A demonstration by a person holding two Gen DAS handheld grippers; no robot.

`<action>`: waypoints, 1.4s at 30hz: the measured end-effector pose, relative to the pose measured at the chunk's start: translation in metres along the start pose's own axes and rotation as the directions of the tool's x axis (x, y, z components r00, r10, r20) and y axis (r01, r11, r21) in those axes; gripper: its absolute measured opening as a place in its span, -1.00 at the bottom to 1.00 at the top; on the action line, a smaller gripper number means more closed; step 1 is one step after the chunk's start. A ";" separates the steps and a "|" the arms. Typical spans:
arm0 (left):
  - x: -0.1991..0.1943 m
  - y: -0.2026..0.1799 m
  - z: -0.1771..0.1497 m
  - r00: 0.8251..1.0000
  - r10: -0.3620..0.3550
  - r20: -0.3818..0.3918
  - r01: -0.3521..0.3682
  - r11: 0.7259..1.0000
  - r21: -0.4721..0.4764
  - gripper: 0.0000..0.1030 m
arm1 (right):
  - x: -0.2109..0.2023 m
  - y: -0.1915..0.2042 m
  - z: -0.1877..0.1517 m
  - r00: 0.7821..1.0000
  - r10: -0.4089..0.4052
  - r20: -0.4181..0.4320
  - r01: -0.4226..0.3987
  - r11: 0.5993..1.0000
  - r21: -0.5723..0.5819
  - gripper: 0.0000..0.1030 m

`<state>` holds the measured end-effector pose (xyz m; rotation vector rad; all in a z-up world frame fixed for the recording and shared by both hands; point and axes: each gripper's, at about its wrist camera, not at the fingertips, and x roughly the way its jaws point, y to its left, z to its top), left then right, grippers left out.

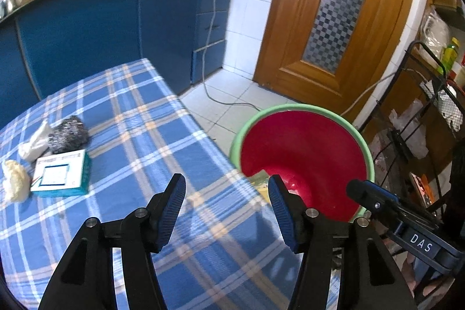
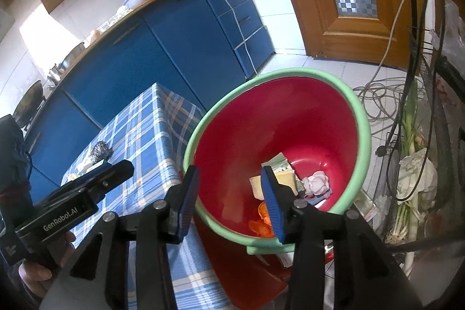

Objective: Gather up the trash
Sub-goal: 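Move both open tools back toward the table, then grasp the crumpled tissue with the left tool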

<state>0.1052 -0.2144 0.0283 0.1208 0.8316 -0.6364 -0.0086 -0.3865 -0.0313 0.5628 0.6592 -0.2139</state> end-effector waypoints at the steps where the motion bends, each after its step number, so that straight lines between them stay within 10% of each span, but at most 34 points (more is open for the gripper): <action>1: -0.003 0.004 -0.001 1.000 0.009 0.006 -0.009 1.000 -0.006 0.18 | 0.000 0.002 0.000 1.000 0.001 -0.001 -0.001 1.000 -0.004 -0.07; 23: -0.056 0.132 -0.009 0.968 0.240 0.068 -0.223 0.956 -0.191 0.18 | 0.025 0.065 -0.007 0.997 0.043 -0.061 -0.050 0.992 -0.118 0.17; 42: -0.035 0.234 -0.016 0.924 0.382 -0.039 -0.373 0.871 -0.320 0.18 | 0.061 0.129 -0.010 0.992 0.068 -0.108 -0.091 0.971 -0.223 0.41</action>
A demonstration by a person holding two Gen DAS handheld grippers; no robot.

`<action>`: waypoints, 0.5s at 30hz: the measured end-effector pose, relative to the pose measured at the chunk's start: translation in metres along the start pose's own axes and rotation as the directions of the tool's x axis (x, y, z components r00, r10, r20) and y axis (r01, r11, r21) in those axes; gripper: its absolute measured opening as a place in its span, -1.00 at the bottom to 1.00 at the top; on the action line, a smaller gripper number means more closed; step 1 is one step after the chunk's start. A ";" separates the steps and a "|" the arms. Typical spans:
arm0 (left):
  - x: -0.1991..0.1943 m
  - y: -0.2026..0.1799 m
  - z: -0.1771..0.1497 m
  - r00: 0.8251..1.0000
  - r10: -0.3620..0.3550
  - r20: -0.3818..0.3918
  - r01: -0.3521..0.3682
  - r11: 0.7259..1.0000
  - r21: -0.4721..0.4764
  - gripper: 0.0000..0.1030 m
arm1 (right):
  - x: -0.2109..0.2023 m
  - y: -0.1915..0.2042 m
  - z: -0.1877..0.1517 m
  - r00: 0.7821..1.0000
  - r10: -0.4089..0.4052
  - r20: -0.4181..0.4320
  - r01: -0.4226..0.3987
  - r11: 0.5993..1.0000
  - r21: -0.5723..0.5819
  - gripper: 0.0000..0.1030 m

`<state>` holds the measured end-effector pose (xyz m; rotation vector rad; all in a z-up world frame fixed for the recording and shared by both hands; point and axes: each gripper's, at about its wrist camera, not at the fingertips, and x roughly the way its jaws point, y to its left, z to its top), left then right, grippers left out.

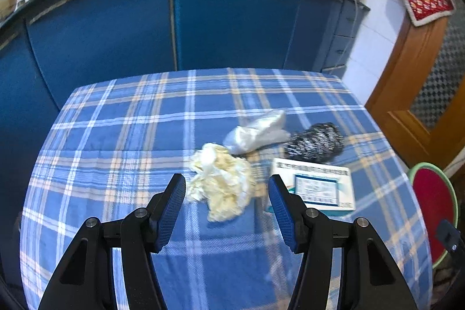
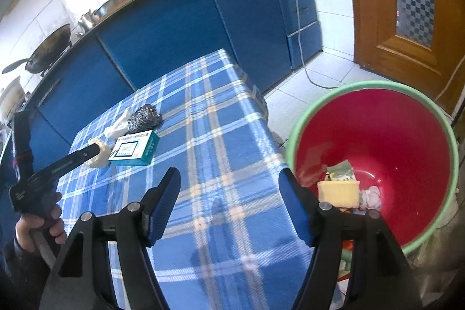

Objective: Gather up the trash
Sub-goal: 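Grasp the crumpled tissue with the left tool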

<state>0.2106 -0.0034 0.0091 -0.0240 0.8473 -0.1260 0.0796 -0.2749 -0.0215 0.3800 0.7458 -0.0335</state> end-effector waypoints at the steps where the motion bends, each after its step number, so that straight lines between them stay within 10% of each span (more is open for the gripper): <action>1: 0.003 0.002 0.000 1.000 0.002 -0.005 -0.002 1.000 -0.007 0.18 | 0.001 0.002 0.000 1.000 0.001 -0.002 -0.001 1.000 -0.005 0.42; 11: 0.019 0.015 -0.002 0.999 -0.035 -0.013 0.033 0.997 -0.076 0.14 | 0.029 0.038 0.011 0.999 0.024 -0.038 -0.028 0.995 -0.099 0.43; 15: 0.023 0.018 -0.004 0.998 -0.062 -0.008 0.061 0.994 -0.095 -0.32 | 0.045 0.054 0.014 0.997 0.042 -0.057 -0.050 0.990 -0.134 0.54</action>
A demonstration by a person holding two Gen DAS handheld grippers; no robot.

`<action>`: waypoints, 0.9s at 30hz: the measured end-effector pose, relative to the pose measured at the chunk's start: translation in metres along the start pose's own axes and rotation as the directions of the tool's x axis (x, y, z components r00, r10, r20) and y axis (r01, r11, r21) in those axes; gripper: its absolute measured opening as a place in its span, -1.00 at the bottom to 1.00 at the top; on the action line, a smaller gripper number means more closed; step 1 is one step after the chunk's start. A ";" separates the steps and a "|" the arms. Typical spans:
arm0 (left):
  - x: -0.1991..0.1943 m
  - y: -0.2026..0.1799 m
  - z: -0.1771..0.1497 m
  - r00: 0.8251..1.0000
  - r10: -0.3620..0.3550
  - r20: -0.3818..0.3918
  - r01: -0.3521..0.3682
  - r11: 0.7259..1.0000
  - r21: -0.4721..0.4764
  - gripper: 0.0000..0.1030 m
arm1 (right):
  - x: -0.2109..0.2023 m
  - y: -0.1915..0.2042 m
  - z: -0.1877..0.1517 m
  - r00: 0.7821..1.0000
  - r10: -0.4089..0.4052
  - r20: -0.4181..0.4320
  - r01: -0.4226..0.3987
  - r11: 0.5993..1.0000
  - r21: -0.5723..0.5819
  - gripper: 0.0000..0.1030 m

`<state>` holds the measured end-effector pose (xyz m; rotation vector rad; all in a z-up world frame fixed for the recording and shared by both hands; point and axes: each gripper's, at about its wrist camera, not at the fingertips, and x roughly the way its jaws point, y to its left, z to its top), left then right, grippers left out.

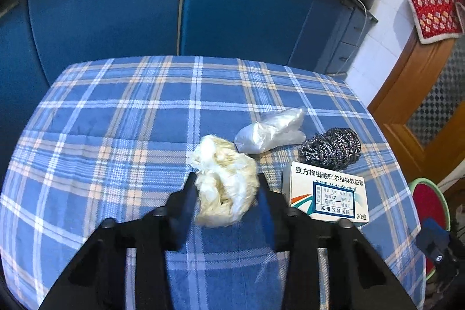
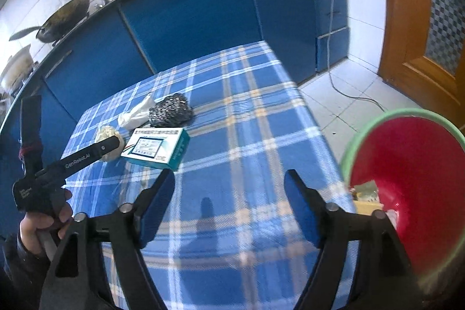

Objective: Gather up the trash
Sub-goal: 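Grasp the crumpled tissue with the left tool, then grasp the teal medicine box with the right tool while the left tool holds the tissue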

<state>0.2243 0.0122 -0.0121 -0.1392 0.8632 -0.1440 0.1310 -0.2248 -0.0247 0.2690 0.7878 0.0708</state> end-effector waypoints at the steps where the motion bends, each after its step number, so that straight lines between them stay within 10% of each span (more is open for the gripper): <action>1: -0.001 0.001 0.000 1.000 -0.005 0.008 0.005 1.000 -0.003 -0.37 | 0.003 0.003 0.001 1.000 0.007 -0.004 -0.007 1.000 -0.007 0.55; 13: -0.030 0.021 -0.004 0.998 -0.008 0.060 0.011 0.998 -0.057 -0.47 | 0.040 0.036 0.012 0.998 0.053 -0.043 -0.058 0.992 -0.108 0.59; 27: -0.060 0.033 -0.019 0.996 -0.003 0.085 0.009 0.997 -0.072 -0.47 | 0.071 0.030 0.029 0.987 -0.158 -0.008 0.154 0.968 -0.197 0.59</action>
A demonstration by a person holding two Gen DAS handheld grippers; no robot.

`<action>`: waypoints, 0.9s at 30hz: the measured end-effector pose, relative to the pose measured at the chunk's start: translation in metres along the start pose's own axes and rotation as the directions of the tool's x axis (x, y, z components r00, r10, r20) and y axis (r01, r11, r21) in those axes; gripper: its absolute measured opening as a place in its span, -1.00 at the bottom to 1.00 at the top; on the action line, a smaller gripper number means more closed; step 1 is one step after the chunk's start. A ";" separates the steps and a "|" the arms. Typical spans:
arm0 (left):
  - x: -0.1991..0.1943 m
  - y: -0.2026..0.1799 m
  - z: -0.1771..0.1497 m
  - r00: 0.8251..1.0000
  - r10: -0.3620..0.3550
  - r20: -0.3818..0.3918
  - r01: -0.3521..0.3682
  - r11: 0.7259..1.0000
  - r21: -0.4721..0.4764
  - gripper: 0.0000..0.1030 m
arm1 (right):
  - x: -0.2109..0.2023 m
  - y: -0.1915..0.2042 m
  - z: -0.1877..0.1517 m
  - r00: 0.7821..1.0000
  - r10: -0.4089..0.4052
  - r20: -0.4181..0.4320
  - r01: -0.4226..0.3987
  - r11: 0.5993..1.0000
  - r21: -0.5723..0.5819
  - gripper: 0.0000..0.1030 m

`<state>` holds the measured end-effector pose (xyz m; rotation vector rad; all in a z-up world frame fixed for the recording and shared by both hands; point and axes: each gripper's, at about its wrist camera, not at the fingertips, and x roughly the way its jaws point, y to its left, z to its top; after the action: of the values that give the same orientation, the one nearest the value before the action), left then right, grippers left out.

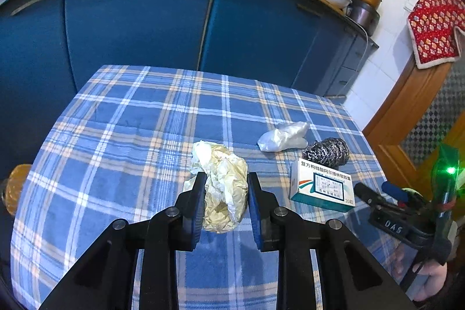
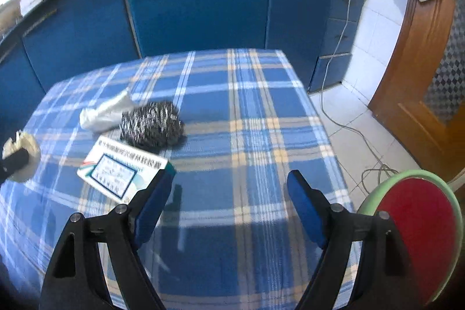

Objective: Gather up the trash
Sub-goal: 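Grasp the teal medicine box with the right tool while the left tool holds the tissue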

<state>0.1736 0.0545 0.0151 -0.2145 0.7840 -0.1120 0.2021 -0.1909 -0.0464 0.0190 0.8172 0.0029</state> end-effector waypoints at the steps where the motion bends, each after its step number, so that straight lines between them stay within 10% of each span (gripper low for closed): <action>1: 0.000 0.001 0.000 1.000 -0.001 0.000 0.001 1.000 -0.002 -0.47 | 0.001 0.001 -0.002 1.000 0.010 -0.008 -0.010 1.000 -0.005 0.59; 27: -0.015 0.027 -0.015 1.000 0.030 -0.003 -0.030 0.998 -0.047 -0.47 | -0.004 0.087 -0.016 0.954 0.292 -0.063 -0.298 0.940 -0.164 0.59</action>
<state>0.1530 0.0810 0.0089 -0.2471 0.7926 -0.0654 0.1883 -0.1041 -0.0529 -0.0213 0.8431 0.3585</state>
